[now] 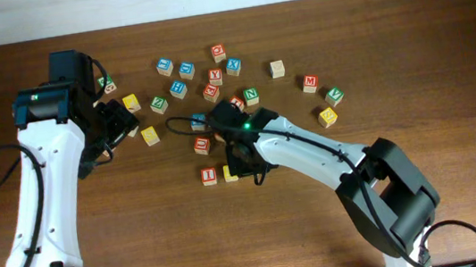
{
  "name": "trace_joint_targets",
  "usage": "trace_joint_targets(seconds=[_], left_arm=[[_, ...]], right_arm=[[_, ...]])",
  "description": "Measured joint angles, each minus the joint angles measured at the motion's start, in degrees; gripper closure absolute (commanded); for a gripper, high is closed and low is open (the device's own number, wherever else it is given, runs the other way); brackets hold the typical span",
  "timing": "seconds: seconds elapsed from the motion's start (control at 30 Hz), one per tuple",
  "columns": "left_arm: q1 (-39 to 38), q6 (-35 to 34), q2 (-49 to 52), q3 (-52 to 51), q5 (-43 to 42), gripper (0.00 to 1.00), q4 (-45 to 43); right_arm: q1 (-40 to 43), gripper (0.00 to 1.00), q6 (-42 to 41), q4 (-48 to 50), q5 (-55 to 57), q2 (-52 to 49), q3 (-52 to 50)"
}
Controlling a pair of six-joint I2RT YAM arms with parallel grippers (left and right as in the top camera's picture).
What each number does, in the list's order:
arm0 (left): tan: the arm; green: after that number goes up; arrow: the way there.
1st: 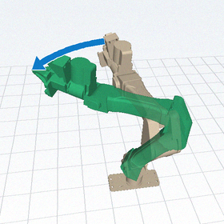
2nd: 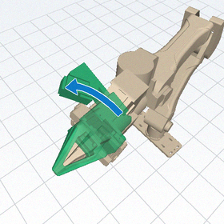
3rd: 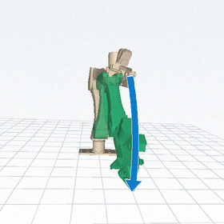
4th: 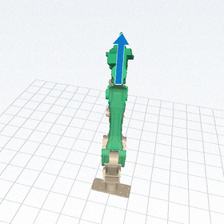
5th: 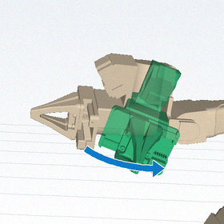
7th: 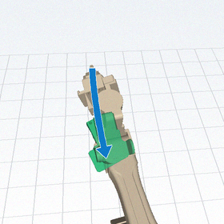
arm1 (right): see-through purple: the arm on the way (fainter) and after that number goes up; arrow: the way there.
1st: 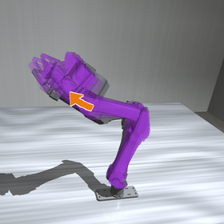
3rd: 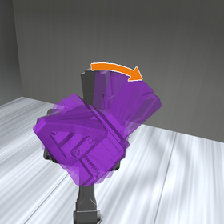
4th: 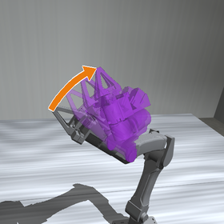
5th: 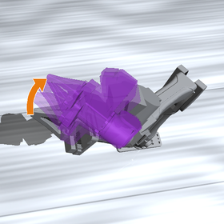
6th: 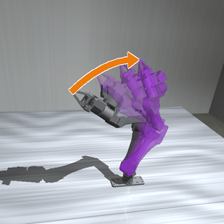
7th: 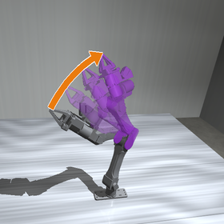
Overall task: Spell out ICRA
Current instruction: 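Carry the green R block toward the front, right of the C, then lower the green R block beside the C and open the right gripper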
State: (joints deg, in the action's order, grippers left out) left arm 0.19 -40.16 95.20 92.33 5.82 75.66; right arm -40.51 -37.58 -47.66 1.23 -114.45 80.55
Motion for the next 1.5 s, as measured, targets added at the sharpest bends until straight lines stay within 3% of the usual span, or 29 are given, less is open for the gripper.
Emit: trace_joint_targets(seconds=[0.4, 0.47, 0.73, 1.0, 1.13, 1.33, 1.5], left_arm=[[0.0, 0.0, 0.0, 0.0, 0.0, 0.01, 0.0], [0.0, 0.0, 0.0, 0.0, 0.0, 0.01, 0.0], [0.0, 0.0, 0.0, 0.0, 0.0, 0.01, 0.0], [0.0, 0.0, 0.0, 0.0, 0.0, 0.01, 0.0], [0.0, 0.0, 0.0, 0.0, 0.0, 0.01, 0.0], [0.0, 0.0, 0.0, 0.0, 0.0, 0.01, 0.0], [0.0, 0.0, 0.0, 0.0, 0.0, 0.01, 0.0]], right_arm=[[-0.3, 0.74, 0.0, 0.0, 1.4, 0.0, -1.0], [-0.3, 0.68, 0.0, 0.0, 1.4, 0.0, -1.0], [-0.3, 0.62, -0.1, 0.0, 1.8, 0.0, -1.0], [-0.2, 0.69, -1.1, 0.6, 1.7, 0.0, -1.0], [-0.2, 0.57, -1.7, 0.9, 1.7, 0.0, -1.0], [0.1, 0.56, -1.5, 0.8, 1.8, 0.0, -1.0], [5.3, 0.55, -0.5, 0.0, -0.1, 0.0, -0.3]])
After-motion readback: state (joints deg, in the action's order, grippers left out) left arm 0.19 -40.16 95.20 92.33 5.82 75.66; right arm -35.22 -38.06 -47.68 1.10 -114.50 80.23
